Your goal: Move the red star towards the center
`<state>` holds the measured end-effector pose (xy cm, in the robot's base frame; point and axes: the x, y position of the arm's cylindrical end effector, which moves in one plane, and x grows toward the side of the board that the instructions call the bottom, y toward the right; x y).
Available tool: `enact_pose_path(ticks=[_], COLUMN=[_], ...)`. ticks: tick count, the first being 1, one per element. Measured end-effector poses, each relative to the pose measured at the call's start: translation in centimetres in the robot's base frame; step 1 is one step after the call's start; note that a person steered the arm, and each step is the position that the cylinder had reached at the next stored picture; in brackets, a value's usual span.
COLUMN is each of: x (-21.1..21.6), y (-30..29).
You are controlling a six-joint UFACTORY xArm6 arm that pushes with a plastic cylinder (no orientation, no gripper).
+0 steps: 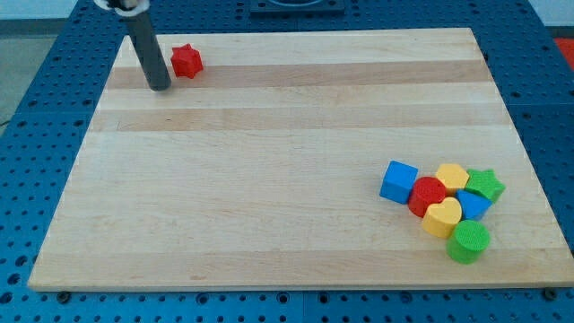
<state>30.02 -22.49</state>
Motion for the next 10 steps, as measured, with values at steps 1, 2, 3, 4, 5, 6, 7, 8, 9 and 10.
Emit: enact_pose_path(ticks=[1,2,3,4,5,6,7,8,9,10], x=[-5.4,-10.4,-10.2,-9.6,-4.9,3.1,9.4,14.6,16.9,15.4], y=[-0.7,2.3,2.3,2.3,2.4,4.6,9.0,13.6,13.5,9.1])
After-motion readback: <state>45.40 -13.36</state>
